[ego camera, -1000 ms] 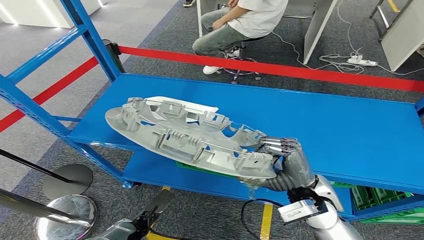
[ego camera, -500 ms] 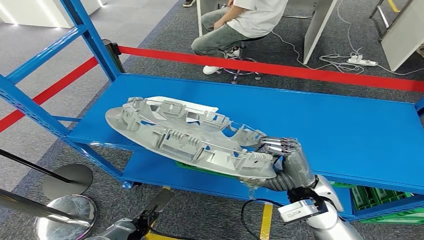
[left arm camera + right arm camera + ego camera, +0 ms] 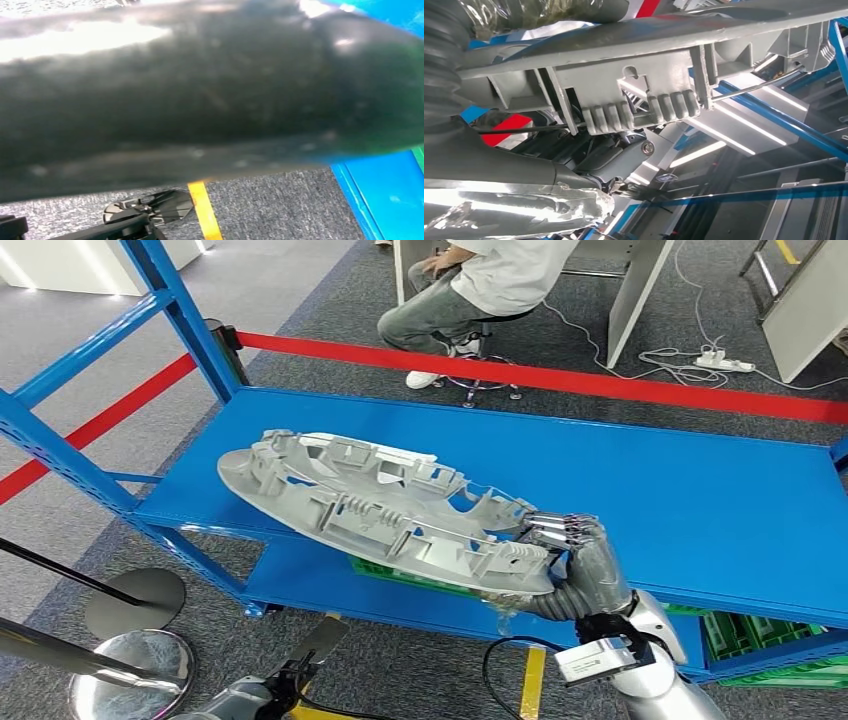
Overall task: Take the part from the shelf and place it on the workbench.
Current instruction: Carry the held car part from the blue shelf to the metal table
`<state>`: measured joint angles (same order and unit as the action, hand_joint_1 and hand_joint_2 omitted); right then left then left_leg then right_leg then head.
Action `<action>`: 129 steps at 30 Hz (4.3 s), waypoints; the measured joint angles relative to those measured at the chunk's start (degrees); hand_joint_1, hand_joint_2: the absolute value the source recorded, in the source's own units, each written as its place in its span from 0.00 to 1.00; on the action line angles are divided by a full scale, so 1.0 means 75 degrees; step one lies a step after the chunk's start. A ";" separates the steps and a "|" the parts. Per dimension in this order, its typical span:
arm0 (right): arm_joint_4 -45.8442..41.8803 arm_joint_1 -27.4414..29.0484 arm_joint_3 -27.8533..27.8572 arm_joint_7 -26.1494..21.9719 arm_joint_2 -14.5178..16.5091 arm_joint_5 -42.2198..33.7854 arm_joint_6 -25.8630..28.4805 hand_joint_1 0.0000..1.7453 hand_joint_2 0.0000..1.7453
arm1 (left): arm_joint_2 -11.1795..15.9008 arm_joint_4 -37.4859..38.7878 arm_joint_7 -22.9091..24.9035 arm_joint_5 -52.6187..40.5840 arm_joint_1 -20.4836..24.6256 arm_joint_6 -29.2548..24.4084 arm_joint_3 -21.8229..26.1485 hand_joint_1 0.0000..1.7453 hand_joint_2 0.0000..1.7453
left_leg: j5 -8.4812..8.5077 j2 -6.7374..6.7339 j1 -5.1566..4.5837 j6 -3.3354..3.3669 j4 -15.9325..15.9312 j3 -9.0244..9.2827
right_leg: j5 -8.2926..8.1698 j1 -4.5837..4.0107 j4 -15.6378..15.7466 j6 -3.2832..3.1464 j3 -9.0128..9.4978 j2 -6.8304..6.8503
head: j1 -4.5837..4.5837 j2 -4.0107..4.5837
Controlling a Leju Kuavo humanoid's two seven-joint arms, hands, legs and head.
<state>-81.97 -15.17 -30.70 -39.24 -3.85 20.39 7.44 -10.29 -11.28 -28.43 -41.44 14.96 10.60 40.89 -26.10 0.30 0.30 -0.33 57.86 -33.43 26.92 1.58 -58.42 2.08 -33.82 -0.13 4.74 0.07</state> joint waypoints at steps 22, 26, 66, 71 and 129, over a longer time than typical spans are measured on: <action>0.0042 0.0000 -0.0001 0.0025 0.0000 -0.0006 0.0062 1.00 1.00 | 0.0009 0.0000 -0.0021 0.0000 -0.0001 -0.0065 -0.0011 0.00 0.00 | 0.0000 0.0000 0.0000 0.0000 0.0000 0.0000 | 0.0000 0.0000 0.0000 0.0000 0.0000 0.0000 | 0.0000 0.0000; 0.0042 0.0000 -0.0001 0.0029 0.0000 -0.0006 0.0082 1.00 1.00 | 0.0009 0.0000 -0.0022 0.0000 -0.0001 -0.0066 -0.0017 0.00 0.00 | 0.0000 0.0000 0.0000 0.0000 0.0000 0.0000 | 0.0000 0.0000 0.0000 0.0000 0.0000 0.0000 | 0.0000 0.0000; -0.0407 0.0699 0.0429 -0.0005 -0.0259 0.0015 0.0387 1.00 1.00 | -0.0038 0.0000 0.0053 -0.0074 0.0053 -0.0209 -0.0242 0.00 0.00 | -0.0001 -0.0002 0.0000 0.0000 0.0000 -0.0004 | 0.0001 0.0000 0.0000 -0.0001 -0.0009 -0.0007 | 0.0000 0.0000; -0.0407 0.0693 0.0428 -0.0017 -0.0259 0.0015 0.0387 1.00 1.00 | -0.0028 0.0000 0.0055 -0.0025 0.0050 -0.0209 -0.0236 0.00 0.00 | -0.0001 -0.0001 0.0000 0.0000 0.0000 -0.0006 | 0.0001 0.0000 0.0000 -0.0001 -0.0009 -0.0006 | 0.0000 0.0000; -0.0399 0.0555 0.0418 -0.0031 -0.0254 0.0000 0.0369 1.00 1.00 | 0.0064 0.0000 0.0026 0.0087 0.0001 -0.0153 -0.0229 0.00 0.00 | -0.0001 -0.0001 0.0000 0.0000 0.0000 -0.0011 | 0.0002 0.0000 0.0000 -0.0002 -0.0012 -0.0003 | 0.0000 0.0000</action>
<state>-84.96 -11.01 -27.56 -39.47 -5.75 20.39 10.21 -9.81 -11.28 -28.24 -40.79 14.97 9.45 39.18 -26.11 0.29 0.30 -0.33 57.86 -33.51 26.93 1.58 -58.42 2.06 -33.90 -0.15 4.74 0.07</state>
